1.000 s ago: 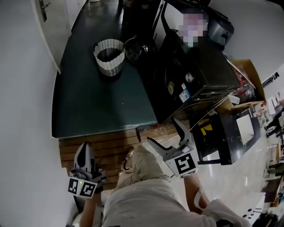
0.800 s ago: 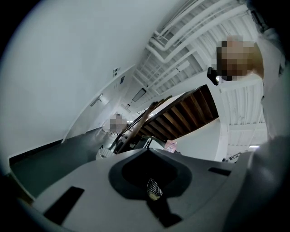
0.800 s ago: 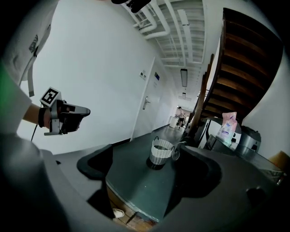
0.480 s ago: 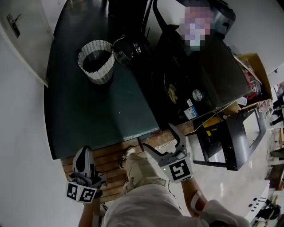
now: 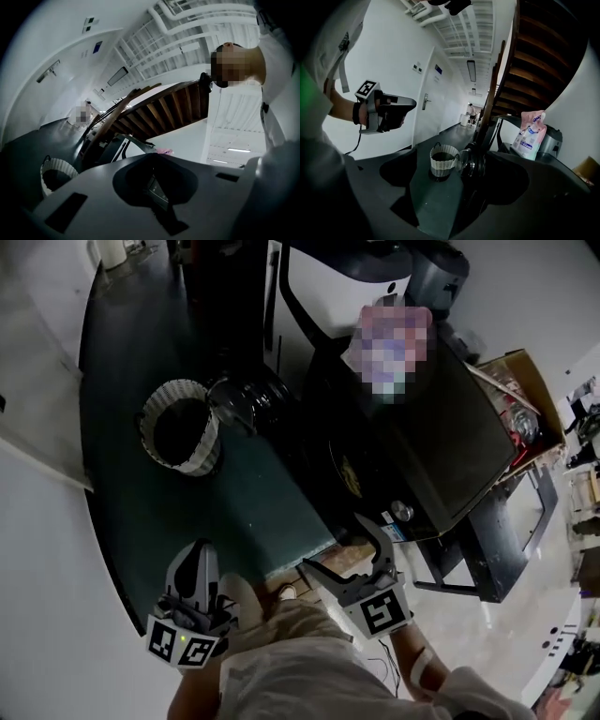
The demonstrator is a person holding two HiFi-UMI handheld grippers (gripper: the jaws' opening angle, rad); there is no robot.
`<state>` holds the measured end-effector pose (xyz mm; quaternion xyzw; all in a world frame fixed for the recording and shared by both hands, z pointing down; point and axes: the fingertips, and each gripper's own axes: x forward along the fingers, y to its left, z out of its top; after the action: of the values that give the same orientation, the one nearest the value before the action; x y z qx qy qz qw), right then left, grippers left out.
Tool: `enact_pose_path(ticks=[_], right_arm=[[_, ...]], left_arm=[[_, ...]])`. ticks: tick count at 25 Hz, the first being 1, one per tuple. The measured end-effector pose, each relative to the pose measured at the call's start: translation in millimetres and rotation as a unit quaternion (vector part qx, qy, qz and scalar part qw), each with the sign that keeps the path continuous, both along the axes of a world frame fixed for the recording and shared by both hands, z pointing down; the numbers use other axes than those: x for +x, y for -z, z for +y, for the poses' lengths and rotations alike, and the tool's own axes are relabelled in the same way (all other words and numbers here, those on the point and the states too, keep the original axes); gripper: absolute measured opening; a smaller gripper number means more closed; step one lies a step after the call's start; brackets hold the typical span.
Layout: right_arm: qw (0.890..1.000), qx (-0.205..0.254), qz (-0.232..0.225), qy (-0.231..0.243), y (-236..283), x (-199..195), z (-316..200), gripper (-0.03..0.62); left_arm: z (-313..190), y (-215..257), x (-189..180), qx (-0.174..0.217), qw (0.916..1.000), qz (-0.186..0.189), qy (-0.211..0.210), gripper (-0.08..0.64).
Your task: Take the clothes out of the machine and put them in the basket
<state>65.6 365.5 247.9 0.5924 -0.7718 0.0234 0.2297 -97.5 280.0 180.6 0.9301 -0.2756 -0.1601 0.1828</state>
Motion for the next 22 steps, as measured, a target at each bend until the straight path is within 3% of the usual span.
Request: enact_pose_path(ticks=[2, 6, 11, 16, 19, 22], right_arm=[[1.000, -0.001, 0.007, -0.021, 5, 6, -16, 0.448], [0.997, -0.016, 0.013, -0.071, 0, 23, -57, 0.448], [0.987, -0.039, 0.016, -0.157, -5, 41, -134, 0.448], [0.960, -0.072, 0.010, -0.271, 12, 52, -191, 0.448], [0.940, -0.076, 0.009, -0.333, 32, 55, -199, 0.448], [0.922, -0.082, 0.012, -0.379, 48, 57, -191, 0.448]], left_arm=[[-23, 3, 8, -0.002, 0.9997, 0.000, -0.023, 0.014], [-82, -23, 33, -0.042, 0.9967, -0.004, -0.069, 0.014], [-182, -41, 78, -0.065, 0.9842, -0.007, -0.164, 0.014], [-271, -34, 134, -0.079, 0.9525, -0.022, -0.293, 0.014], [-288, -19, 164, -0.067, 0.9290, -0.032, -0.363, 0.014], [-289, -4, 191, -0.072, 0.9126, -0.025, -0.402, 0.014]])
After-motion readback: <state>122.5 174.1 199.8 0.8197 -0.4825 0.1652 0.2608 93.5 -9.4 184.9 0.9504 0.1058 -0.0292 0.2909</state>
